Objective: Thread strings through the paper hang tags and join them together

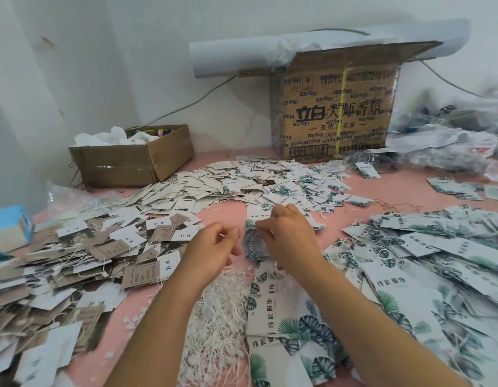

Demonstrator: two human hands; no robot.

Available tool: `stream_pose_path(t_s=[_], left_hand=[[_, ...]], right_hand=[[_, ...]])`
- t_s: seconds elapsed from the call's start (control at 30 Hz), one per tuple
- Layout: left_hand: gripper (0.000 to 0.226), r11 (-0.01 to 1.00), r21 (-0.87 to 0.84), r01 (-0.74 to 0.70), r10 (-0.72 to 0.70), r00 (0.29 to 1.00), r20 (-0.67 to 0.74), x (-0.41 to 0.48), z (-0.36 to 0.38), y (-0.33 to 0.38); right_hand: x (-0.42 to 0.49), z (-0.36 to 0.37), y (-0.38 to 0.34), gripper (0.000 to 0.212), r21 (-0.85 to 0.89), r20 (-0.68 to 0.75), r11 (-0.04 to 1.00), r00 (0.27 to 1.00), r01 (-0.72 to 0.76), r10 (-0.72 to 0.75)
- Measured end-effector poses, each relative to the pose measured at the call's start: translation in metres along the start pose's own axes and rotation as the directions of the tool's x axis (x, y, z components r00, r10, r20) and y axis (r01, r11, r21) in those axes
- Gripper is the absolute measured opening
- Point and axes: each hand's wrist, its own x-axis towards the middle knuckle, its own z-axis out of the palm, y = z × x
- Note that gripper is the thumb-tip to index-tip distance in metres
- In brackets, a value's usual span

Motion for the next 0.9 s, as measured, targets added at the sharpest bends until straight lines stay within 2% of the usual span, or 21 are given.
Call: stream_pose_path(t_s=[0.07, 0.13, 0.2, 0.27, 0.33, 0.37, 0.43, 0.5, 0.53, 0.6, 0.7, 0.9], left_hand=[[0.032, 0.994, -0.086, 0.073, -0.076, 0.997, -0.032, 0.0, 0.0, -0.001], [0.043, 0.961, -0.223, 0.161, -0.172, 0.985, -0.031, 0.001, -0.001, -0.001], [0.038, 0.904, -0.368, 0.217, -0.241, 0.97, -0.017, 0.002, -0.004, -0.002], [0.022, 0.869, -0.445, 0.217, -0.261, 0.965, -0.039, 0.003, -0.007, -0.003], [0.014, 0.878, -0.434, 0.204, -0.264, 0.961, -0.084, 0.004, -0.01, -0.006], [0.013, 0.881, -0.428, 0.203, -0.267, 0.959, -0.096, 0.004, -0.01, -0.008], [0.012, 0.868, -0.449, 0.211, -0.276, 0.957, -0.084, 0.005, -0.011, -0.008], [0.01, 0.845, -0.487, 0.221, -0.283, 0.957, -0.057, 0.005, -0.01, -0.006], [0.009, 0.841, -0.494, 0.222, -0.282, 0.958, -0.05, 0.006, -0.009, -0.005], [0.008, 0.844, -0.489, 0.221, -0.277, 0.96, -0.044, 0.005, -0.008, -0.003], [0.01, 0.853, -0.474, 0.219, -0.27, 0.962, -0.043, 0.004, -0.008, -0.002], [0.011, 0.881, -0.421, 0.217, -0.246, 0.969, -0.017, 0.001, -0.006, 0.001]], right_hand=[[0.002, -0.007, -0.002, 0.006, 0.137, -0.179, 0.98, 0.976, 0.146, -0.121], [0.002, -0.01, -0.006, 0.006, 0.21, -0.251, 0.929, 0.935, 0.304, -0.249], [0.004, -0.013, -0.01, 0.004, 0.25, -0.226, 0.886, 0.913, 0.391, -0.34], [0.003, -0.013, -0.009, 0.01, 0.333, -0.127, 0.863, 0.925, 0.38, -0.358], [0.002, -0.012, -0.008, 0.022, 0.418, 0.049, 0.884, 0.966, 0.211, -0.254], [0.003, -0.011, -0.004, 0.026, 0.374, 0.118, 0.923, 0.982, 0.093, -0.147], [0.003, -0.006, 0.013, 0.03, 0.08, 0.168, 0.986, 0.977, -0.146, 0.131], [0.001, -0.004, 0.029, 0.034, -0.195, 0.216, 0.918, 0.898, -0.345, 0.383], [-0.001, -0.002, 0.036, 0.039, -0.274, 0.256, 0.877, 0.849, -0.395, 0.463], [-0.006, 0.004, 0.045, 0.049, -0.346, 0.342, 0.829, 0.764, -0.439, 0.547], [-0.008, 0.012, 0.05, 0.064, -0.336, 0.424, 0.801, 0.68, -0.495, 0.598], [-0.007, 0.01, 0.058, 0.05, -0.186, 0.436, 0.767, 0.648, -0.614, 0.625]])
